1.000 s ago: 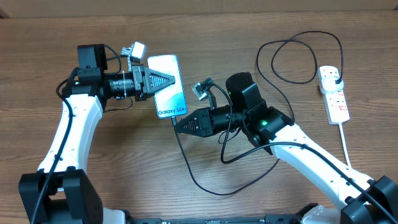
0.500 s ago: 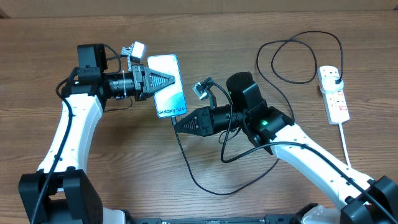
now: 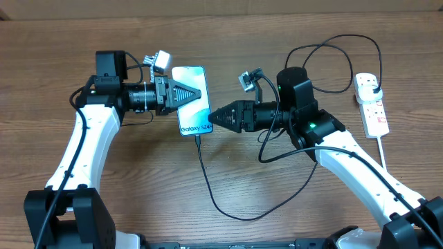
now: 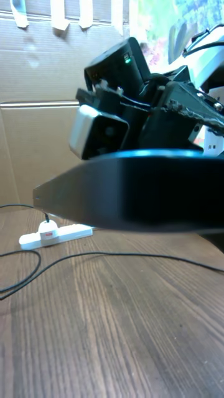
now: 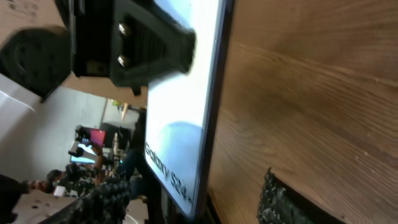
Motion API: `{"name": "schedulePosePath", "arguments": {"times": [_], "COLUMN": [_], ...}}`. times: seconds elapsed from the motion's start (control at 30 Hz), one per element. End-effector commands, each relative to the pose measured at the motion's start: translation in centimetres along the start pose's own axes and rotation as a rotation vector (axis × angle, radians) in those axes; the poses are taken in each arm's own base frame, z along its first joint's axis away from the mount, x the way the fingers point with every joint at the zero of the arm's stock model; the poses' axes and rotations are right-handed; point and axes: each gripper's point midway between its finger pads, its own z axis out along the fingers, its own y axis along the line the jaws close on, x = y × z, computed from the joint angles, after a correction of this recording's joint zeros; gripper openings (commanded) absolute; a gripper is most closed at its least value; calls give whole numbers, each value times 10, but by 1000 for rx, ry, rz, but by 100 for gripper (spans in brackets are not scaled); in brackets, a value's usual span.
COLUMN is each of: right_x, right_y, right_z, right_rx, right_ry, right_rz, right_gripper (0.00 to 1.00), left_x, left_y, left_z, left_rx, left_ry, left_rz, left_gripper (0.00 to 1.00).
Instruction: Plug charger to phone and switch on socket
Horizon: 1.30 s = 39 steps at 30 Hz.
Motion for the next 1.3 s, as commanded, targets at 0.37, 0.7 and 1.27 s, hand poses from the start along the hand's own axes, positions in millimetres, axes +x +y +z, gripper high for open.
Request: {"name": "schedulePosePath", "arguments": {"times": [0.37, 0.7, 1.27], "right_x": [39, 61, 49], "right_y": [12, 39, 36], "right_z": [3, 26, 30], "right_rx": [-49, -109, -71], "right_ry": [160, 225, 173], "right_rz": [-29, -108, -65], "right_gripper": [68, 62, 24], "left_x": [0, -1, -9], "left_y": [-5, -6, 4], "left_z": [0, 0, 0], "left_rx": [16, 21, -38], "left_ry": [2, 2, -37], "left_rz": [-12, -21, -126], "left_gripper": [4, 4, 4]}}
